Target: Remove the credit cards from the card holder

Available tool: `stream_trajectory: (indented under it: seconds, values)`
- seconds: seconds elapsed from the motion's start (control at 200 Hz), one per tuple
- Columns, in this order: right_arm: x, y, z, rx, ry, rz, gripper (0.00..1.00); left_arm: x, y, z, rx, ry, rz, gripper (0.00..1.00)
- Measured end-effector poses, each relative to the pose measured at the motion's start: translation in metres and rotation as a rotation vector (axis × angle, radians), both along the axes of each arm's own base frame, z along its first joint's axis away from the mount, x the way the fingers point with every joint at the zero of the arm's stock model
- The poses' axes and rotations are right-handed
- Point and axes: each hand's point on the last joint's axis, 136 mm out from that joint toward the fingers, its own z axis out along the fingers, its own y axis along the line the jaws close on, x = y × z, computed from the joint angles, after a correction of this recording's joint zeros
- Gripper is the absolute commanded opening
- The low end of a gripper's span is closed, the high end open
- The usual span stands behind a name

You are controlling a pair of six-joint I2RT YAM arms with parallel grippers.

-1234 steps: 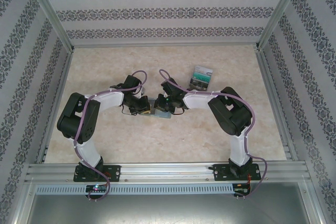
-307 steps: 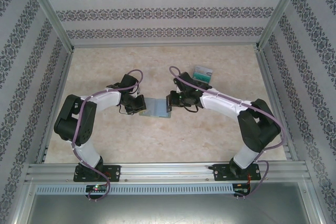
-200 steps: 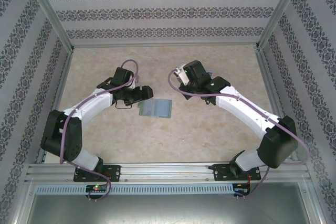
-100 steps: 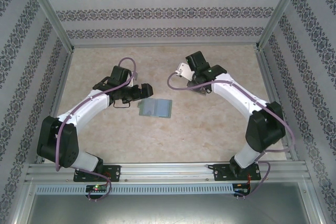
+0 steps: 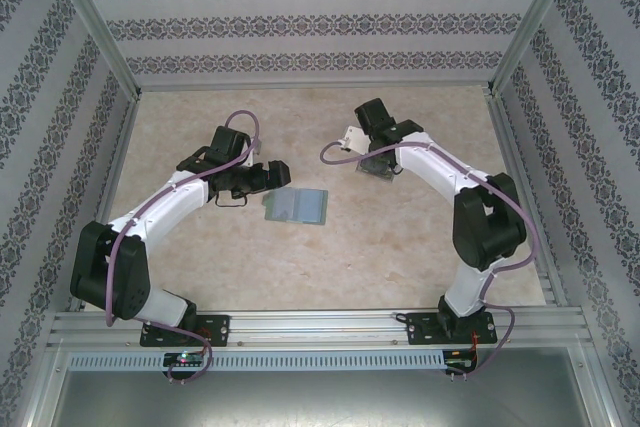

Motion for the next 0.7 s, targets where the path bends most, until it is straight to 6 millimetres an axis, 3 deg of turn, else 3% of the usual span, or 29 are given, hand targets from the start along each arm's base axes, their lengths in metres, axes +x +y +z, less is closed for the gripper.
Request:
stream_trajectory:
  seconds: [0.535,0.59,0.699]
  values:
    - [0.011,-0.005,-0.034,-0.012,0.069,-0.02,0.0,-0.001,0.0,-0.001,0.006,0.001,-0.007,1.0]
    - [0.011,-0.005,-0.036,-0.013,0.073,-0.021,0.08,-0.001,0.0,-0.001,0.006,0.001,-0.007,1.0]
    - [0.014,-0.006,-0.037,-0.005,0.067,-0.038,0.13,-0.001,0.0,-0.001,0.006,0.001,-0.007,1.0]
